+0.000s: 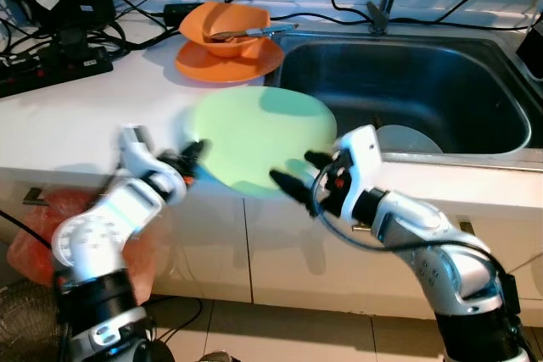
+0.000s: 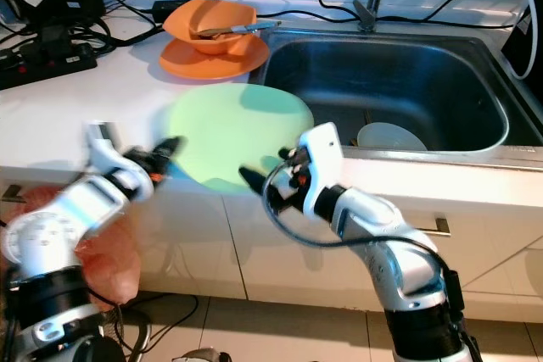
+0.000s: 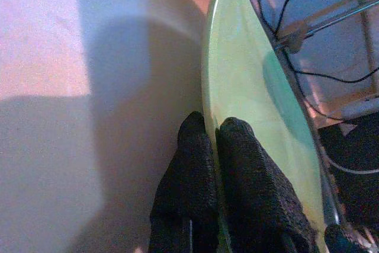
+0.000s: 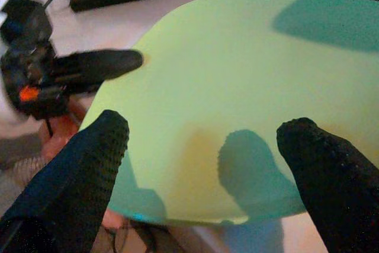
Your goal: Kitchen organization
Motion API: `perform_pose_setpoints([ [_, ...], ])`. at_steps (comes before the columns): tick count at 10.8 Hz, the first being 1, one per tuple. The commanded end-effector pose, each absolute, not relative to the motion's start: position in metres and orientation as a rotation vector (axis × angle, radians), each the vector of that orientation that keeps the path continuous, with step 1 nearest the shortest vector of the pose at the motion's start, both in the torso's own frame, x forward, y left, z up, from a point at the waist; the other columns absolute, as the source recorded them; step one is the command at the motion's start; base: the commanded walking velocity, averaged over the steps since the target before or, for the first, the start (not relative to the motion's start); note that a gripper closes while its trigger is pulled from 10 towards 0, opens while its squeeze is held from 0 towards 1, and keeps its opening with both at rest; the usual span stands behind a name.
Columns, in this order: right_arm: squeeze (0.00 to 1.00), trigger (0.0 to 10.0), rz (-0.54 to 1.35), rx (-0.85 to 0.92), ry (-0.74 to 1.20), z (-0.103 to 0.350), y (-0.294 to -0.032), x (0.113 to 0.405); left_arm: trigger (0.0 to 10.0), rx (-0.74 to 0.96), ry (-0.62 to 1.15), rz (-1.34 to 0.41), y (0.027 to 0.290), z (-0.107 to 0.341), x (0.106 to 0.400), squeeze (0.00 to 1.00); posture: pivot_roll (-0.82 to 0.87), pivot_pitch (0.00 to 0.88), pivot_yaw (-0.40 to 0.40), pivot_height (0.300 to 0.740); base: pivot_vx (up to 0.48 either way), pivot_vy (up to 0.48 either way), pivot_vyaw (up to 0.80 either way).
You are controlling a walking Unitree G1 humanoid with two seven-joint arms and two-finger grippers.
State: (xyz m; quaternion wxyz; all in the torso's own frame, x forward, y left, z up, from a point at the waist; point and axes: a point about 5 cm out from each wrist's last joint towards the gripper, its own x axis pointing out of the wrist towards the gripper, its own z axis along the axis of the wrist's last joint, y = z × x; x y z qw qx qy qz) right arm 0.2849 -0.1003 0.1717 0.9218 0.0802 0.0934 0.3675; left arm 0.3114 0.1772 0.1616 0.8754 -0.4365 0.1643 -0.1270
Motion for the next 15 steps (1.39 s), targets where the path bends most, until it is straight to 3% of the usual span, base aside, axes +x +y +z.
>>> perform_pose_setpoints([
  [1, 0.0, 10.0, 0.73, 0.201, 0.182, 0.177, -0.103, 0.289, 0.0, -0.899, 0.343, -0.286, 0.173, 0.159, 0.312, 0.0, 0.12, 0.074, 0.031, 0.74, 0.0, 0.0, 0.0],
  [3, 0.0, 10.0, 0.615, 0.383, 0.119, 0.19, -0.111, 0.3, 0.0, -0.91, 0.27, -0.29, 0.177, 0.161, 0.315, 0.0, 0.12, 0.076, 0.03, 0.74, 0.0, 0.0, 0.0],
  [7, 0.0, 10.0, 0.363, 0.441, -0.036, 0.209, -0.136, 0.318, 0.0, -0.937, 0.138, -0.24, 0.187, 0.171, 0.321, 0.0, 0.12, 0.077, 0.029, 0.74, 0.0, 0.0, 0.0],
  [15, 0.0, 10.0, 0.452, 0.522, 0.065, 0.192, -0.121, 0.316, 0.0, -1.153, 0.043, -0.447, 0.166, 0.201, 0.322, 0.0, 0.13, 0.082, 0.023, 0.74, 0.0, 0.0, 0.0],
])
